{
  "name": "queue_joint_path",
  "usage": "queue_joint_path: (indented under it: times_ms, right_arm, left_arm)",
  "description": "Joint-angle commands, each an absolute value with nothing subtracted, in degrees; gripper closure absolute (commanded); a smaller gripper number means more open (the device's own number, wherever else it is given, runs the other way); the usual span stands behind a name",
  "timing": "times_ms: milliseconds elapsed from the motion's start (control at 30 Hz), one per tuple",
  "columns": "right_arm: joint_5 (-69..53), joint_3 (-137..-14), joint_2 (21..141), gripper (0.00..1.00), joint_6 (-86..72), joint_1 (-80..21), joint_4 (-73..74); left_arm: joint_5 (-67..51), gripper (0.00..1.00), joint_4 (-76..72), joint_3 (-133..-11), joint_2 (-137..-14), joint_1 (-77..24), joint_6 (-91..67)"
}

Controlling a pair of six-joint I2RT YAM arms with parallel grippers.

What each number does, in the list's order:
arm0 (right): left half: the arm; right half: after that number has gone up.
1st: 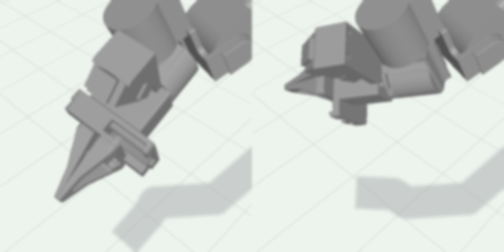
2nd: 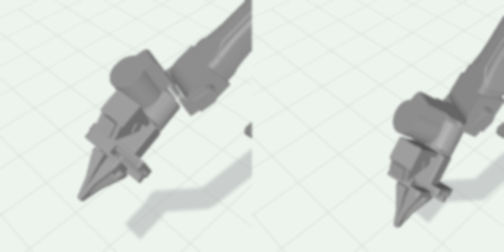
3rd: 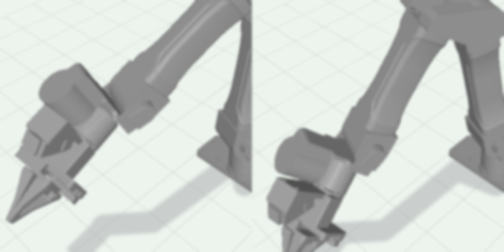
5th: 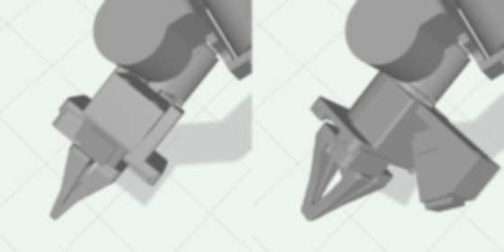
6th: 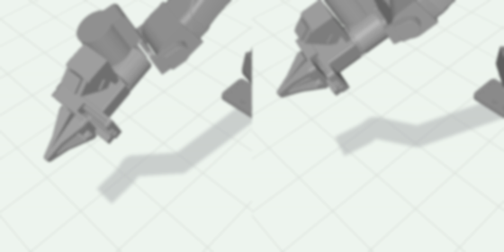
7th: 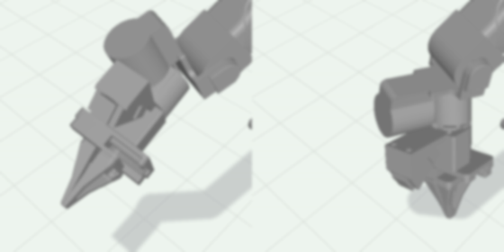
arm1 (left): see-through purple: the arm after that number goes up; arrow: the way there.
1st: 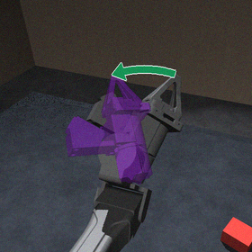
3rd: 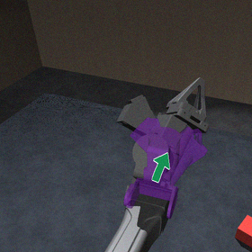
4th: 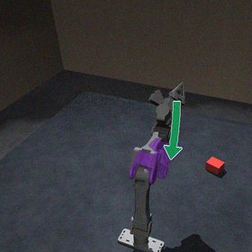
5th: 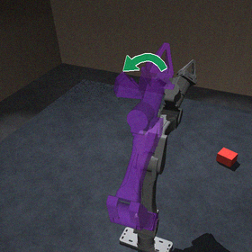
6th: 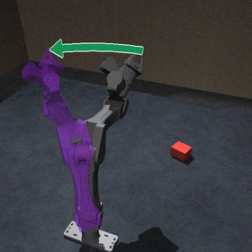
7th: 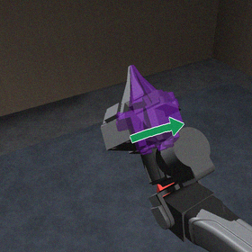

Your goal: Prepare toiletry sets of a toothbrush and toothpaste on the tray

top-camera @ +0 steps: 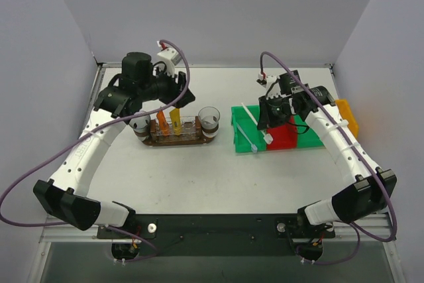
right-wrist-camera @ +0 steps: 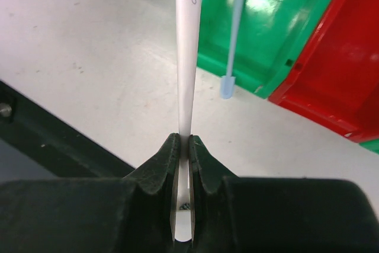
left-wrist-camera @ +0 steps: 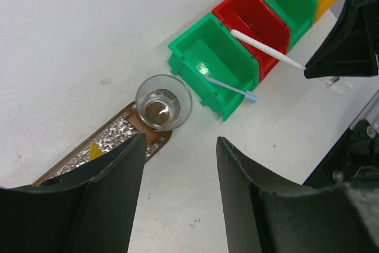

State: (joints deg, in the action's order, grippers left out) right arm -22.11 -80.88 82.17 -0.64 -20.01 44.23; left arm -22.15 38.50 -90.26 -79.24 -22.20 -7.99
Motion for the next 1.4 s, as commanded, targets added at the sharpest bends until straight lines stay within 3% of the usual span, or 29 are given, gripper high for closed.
queue_joint_path:
  times_ms: [0,400,1067,1367]
  right_arm:
    - [-31.6,-83.5,79.6,1.0,-4.4,-21.4,51.2]
    - [-47.2,-89.5,80.9,1.0,-6.6,-26.9,62.3]
    - [-56.5,-91.8,81.8,1.0,-4.6,-32.0,72.7]
    - [-57.7,-94.6,83.9,1.0,-5.4,-33.0,72.8]
  left_arm:
    - [-26.8,0.39,33.8,-88.2,-76.8,-27.6,2.2]
    - [-30.2,0.39,30.5,-76.5,-70.4,-38.6,20.0]
    - [-33.1,0.39,27.8,-68.7,-68.7,-48.3,22.7]
    - [-31.6,0.48,28.1,-67.8,-68.3,-49.7,22.5]
